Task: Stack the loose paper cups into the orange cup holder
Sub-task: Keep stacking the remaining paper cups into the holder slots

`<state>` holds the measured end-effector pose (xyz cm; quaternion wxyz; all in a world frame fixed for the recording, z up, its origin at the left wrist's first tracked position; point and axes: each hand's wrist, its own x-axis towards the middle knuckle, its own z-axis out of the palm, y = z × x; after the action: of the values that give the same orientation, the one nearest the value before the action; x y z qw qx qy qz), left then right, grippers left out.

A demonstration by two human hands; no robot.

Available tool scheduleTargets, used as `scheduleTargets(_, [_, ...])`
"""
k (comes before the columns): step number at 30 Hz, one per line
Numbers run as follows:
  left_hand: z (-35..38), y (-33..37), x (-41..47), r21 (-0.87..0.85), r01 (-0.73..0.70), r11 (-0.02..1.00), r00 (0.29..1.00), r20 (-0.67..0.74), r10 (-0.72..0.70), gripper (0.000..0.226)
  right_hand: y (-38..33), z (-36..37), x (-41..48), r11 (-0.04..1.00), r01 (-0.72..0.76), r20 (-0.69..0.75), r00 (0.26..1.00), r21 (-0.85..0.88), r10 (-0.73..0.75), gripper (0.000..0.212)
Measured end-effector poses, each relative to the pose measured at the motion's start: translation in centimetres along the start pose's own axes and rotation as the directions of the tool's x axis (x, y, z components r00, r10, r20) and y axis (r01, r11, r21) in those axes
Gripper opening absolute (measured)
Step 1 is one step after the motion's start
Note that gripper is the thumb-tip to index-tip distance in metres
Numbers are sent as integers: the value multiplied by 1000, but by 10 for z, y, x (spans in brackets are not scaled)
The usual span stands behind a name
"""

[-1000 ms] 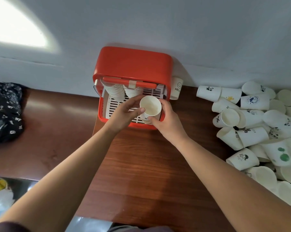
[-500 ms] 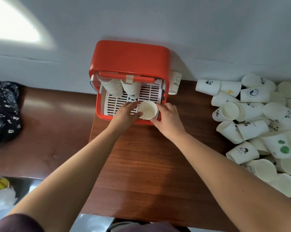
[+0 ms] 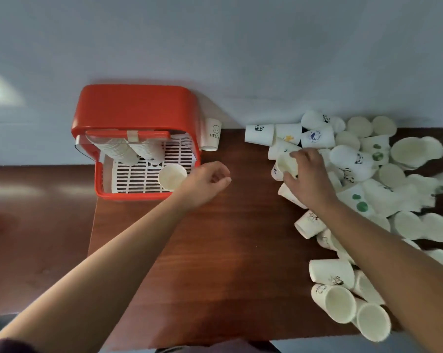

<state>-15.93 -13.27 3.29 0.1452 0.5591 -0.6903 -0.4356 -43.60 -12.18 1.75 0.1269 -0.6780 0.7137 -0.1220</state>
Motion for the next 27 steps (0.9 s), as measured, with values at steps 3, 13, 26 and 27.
scheduleTargets(3, [34, 26, 31, 43, -8, 999, 999, 35, 7, 41, 34, -15, 7, 997, -70, -9, 998, -38, 70, 56])
scheduleTargets(13, [122, 66, 117, 199, -33, 979, 993, 122, 9, 98, 86, -11, 18, 995, -66, 58, 996, -70, 70, 65])
scheduleTargets(26, [124, 44, 107, 242, -46, 969, 998, -18, 52, 86, 93, 4, 30, 972, 121, 122, 988, -201, -97, 57])
scheduleTargets(27, [119, 41, 103, 234, -28, 972, 999, -35, 37, 86, 92, 7, 32, 955, 172, 139, 980, -240, -141, 58])
